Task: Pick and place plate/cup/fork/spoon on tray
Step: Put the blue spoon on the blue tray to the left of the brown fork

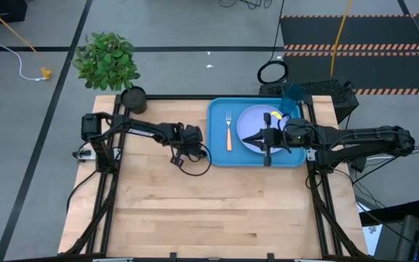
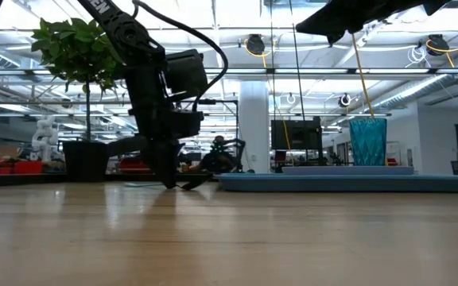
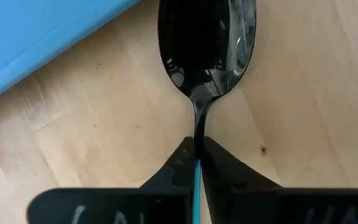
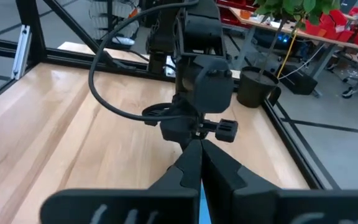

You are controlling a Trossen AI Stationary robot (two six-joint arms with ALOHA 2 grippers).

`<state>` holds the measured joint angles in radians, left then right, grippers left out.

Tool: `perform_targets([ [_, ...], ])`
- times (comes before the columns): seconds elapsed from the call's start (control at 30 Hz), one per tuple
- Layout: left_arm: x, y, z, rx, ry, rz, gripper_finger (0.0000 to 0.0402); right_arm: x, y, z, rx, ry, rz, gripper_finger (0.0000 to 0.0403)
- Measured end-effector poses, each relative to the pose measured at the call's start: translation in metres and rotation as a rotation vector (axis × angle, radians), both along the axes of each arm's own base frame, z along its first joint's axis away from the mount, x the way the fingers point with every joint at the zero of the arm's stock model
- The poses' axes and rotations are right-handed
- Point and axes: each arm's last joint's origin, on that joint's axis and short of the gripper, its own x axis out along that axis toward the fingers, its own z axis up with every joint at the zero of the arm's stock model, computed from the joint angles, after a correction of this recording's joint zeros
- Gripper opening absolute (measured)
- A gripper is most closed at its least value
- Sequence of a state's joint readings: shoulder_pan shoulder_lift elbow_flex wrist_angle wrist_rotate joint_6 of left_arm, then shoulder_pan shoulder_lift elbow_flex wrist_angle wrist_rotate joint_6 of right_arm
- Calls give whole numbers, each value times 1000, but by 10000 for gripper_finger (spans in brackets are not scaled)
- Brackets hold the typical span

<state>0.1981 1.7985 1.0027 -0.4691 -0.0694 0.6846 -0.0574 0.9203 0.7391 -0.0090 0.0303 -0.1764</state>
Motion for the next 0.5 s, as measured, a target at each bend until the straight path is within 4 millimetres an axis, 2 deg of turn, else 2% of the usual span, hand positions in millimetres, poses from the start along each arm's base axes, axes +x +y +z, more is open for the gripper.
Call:
perform_targets([
  [0.1,1,-4,0,3,-1,18,8,-1,0,-1,1,12,0,0],
  [0.33,0,-12,5,-3,-22,58,22,-3,0,-1,2,22,1,0],
  [0.5,0,-13,6,-14,-27,93,8,-3,0,-1,12,21,-2,0],
])
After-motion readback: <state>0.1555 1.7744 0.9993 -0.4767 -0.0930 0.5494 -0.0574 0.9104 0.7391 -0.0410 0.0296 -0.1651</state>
